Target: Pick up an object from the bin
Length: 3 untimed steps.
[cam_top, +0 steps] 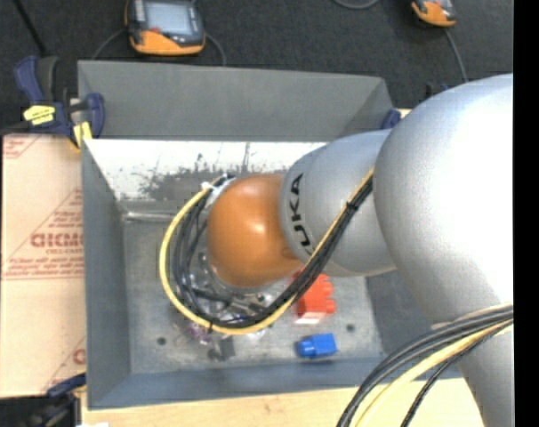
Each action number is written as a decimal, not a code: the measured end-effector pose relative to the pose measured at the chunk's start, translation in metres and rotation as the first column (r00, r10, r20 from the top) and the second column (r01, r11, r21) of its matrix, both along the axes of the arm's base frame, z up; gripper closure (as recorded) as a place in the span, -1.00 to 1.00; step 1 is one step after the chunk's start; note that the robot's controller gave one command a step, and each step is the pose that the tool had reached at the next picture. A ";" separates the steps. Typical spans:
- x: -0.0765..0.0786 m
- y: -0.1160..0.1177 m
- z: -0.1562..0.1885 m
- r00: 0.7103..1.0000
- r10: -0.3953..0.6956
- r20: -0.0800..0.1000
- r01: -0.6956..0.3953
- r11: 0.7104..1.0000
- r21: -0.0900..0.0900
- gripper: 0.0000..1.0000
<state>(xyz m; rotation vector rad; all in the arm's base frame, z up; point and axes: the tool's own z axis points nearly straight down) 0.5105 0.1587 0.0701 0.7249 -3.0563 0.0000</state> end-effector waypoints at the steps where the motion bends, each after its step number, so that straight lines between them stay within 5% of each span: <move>1: 0.000 0.000 0.000 1.000 -0.005 -0.001 0.005 1.000 0.002 1.00; 2: 0.034 0.014 0.120 1.000 -0.012 0.014 0.012 1.000 0.003 1.00; 3: 0.036 0.007 0.174 1.000 -0.007 0.011 0.007 1.000 0.002 1.00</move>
Offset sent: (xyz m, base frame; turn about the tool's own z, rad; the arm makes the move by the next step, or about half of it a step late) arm 0.0000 0.0000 0.0000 0.0000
